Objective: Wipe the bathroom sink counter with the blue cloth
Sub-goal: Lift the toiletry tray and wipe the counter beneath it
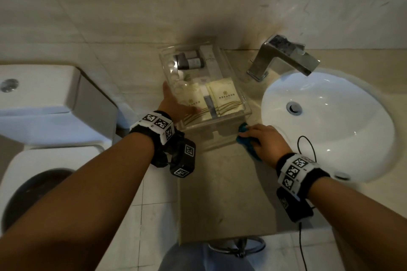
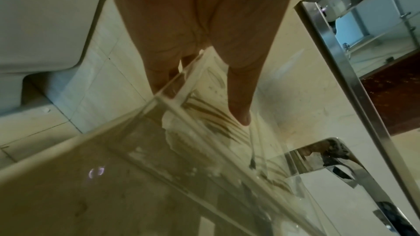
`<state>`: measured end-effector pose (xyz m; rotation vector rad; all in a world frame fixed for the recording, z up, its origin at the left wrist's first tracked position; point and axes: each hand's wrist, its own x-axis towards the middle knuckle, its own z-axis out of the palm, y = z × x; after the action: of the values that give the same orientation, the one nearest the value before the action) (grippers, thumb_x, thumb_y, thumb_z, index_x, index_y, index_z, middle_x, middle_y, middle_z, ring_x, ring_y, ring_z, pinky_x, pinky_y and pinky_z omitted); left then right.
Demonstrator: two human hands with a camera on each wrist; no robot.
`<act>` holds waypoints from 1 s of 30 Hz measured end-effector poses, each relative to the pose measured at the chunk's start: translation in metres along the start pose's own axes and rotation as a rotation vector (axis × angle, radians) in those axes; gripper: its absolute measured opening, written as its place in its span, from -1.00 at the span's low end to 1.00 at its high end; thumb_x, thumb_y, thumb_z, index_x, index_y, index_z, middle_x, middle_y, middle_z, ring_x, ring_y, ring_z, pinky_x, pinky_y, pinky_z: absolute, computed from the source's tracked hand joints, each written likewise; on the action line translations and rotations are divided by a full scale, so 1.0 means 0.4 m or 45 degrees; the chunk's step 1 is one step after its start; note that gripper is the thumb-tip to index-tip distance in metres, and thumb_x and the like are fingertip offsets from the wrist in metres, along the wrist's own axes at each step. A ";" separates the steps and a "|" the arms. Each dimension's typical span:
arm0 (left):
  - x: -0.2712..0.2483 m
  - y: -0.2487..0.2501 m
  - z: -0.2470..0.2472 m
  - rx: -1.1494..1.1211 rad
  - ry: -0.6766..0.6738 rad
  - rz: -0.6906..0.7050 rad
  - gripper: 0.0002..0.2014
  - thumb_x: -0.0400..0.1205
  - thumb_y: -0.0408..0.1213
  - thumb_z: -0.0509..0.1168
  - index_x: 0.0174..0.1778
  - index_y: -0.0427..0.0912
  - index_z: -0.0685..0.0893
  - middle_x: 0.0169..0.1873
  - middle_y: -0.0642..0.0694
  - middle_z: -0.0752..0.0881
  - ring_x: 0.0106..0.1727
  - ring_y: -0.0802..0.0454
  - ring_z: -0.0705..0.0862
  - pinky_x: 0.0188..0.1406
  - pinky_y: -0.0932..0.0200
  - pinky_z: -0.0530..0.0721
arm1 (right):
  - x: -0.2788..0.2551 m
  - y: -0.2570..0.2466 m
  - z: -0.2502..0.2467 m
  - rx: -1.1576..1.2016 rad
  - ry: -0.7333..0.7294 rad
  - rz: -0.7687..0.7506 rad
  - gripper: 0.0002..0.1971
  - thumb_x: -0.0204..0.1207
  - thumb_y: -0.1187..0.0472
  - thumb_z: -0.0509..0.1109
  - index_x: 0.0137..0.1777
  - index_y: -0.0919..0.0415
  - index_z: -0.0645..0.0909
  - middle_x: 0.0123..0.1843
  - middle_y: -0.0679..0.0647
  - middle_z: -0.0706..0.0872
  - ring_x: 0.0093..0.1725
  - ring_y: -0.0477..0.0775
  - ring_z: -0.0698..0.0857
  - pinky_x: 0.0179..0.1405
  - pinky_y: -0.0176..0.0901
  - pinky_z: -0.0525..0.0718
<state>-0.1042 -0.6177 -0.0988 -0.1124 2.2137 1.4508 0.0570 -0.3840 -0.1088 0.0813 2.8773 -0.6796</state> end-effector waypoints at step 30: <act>-0.144 -0.032 -0.010 0.302 -0.031 0.223 -0.02 0.32 -0.37 0.60 0.59 0.00 0.21 0.45 -0.17 0.48 0.42 -0.11 0.50 0.21 0.14 0.55 | -0.019 -0.013 -0.005 -0.058 0.049 0.100 -0.63 0.45 0.41 0.31 0.24 0.15 0.66 0.22 0.23 0.62 0.13 0.37 0.59 0.20 0.00 0.50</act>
<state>-0.0509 -0.6378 -0.0830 0.1816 2.4058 1.2552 0.0636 -0.3880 -0.1033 0.2019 2.9072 -0.6039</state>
